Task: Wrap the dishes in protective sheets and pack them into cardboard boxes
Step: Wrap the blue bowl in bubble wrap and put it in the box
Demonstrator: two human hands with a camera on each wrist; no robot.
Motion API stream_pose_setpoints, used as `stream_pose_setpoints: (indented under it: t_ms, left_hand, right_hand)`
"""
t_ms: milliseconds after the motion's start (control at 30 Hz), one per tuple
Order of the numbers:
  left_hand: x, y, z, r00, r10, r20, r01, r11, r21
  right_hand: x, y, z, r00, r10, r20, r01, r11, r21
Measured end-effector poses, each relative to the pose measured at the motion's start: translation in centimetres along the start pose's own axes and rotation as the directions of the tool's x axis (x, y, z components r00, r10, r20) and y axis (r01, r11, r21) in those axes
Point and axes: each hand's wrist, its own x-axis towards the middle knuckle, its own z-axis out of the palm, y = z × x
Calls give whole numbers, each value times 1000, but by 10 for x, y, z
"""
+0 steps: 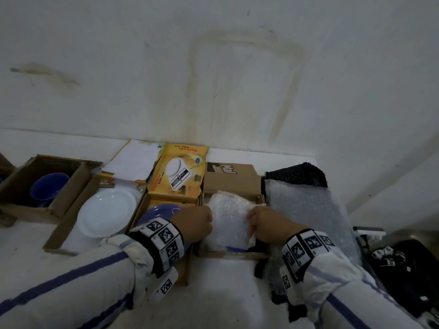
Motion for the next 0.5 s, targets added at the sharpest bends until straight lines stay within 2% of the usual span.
stream_pose_setpoints:
  t_ms: [67,100,167,267,300,367,500]
  left_hand:
    - [2,6,1,998,34,47,-46,960,278]
    - [3,8,1,998,56,28,-62,926,372]
    - [4,12,1,991,123,-59,-84,890,447]
    - [5,17,2,947,287,-146,-170,831,529]
    - [7,17,3,944,297,-147,-177,828,532]
    - [11,16,8,967,231,-112,-147,856,495]
    - [18,15,11,987,155,-33,-117,855,506]
  right_hand:
    - [4,-3,1,998,55,16,-53,995,-79]
    - [8,-4,1,997,79,11,-77,992,-103]
    - [13,-8,2,997,76,-5,-76,980,-181]
    - [19,-16,9,995,96,-36,-102,953,-286]
    - [22,-17,13,995,87,-42,-95,951,-295]
    - [26,-20,21,994,99,-44,-107,963,-246]
    - [35,-20,26,989,135,-52,-145,940,-310]
